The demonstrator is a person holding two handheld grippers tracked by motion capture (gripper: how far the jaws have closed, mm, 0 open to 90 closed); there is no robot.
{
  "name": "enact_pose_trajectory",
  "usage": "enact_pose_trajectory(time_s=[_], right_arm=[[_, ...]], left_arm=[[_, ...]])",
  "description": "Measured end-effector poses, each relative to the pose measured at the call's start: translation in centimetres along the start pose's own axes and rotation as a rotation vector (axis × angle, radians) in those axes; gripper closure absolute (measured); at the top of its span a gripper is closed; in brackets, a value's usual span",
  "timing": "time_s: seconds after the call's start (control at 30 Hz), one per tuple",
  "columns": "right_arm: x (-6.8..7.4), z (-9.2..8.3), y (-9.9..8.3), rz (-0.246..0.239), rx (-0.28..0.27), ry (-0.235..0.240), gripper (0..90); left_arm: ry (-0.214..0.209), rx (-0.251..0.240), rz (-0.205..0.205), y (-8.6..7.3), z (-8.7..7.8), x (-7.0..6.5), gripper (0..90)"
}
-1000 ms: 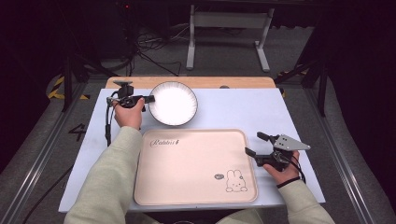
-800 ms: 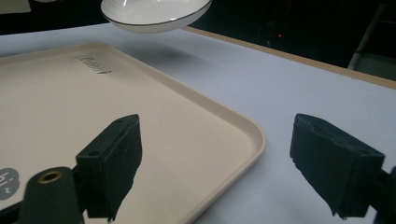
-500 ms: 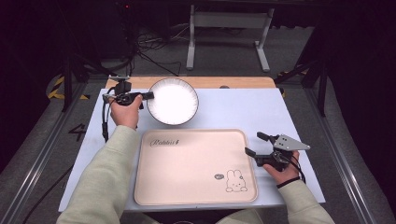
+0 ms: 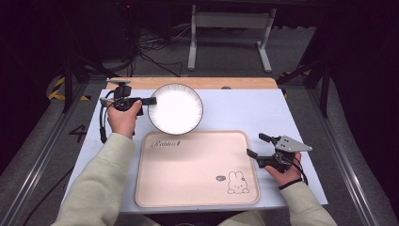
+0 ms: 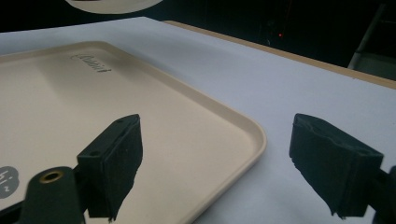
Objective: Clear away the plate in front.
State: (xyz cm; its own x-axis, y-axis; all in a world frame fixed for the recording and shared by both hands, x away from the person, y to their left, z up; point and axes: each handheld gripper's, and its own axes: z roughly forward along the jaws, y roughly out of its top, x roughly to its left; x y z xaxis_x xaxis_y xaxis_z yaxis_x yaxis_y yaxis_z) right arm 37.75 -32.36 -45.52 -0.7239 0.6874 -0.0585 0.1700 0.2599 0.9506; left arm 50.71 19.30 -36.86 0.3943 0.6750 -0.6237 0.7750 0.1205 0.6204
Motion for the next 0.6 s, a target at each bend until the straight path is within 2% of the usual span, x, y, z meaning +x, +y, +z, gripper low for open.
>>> enact_pose_trajectory(time_s=[0.1, 0.23, 0.37, 0.4, 0.57, 0.6], right_arm=[[0.0, 0.0, 0.0, 0.000, 0.000, 0.000, 17.7], [0.0, 0.0, 0.0, 0.000, 0.000, 0.001, 17.7], [0.0, 0.0, 0.0, -0.001, 0.000, 0.001, 17.6], [0.0, 0.0, 0.0, -0.002, 0.000, 0.000, 17.6], [0.0, 0.0, 0.0, -0.003, 0.002, -0.001, 17.7], [0.0, 0.0, 0.0, -0.004, 0.002, 0.000, 17.7]], left_arm=[[-0.026, 0.022, 0.006, -0.3, -0.3, -0.4, 82.5], [-0.052, 0.046, 0.043, -0.9, -0.6, -1.1, 82.4], [-0.074, 0.065, 0.059, -1.4, -0.6, -1.6, 82.4], [-0.087, 0.078, 0.077, -1.7, -0.6, -2.0, 82.4], [-0.099, 0.102, 0.103, -2.4, -0.3, -2.9, 82.4], [-0.097, 0.115, 0.126, -2.6, -0.1, -3.5, 82.3]])
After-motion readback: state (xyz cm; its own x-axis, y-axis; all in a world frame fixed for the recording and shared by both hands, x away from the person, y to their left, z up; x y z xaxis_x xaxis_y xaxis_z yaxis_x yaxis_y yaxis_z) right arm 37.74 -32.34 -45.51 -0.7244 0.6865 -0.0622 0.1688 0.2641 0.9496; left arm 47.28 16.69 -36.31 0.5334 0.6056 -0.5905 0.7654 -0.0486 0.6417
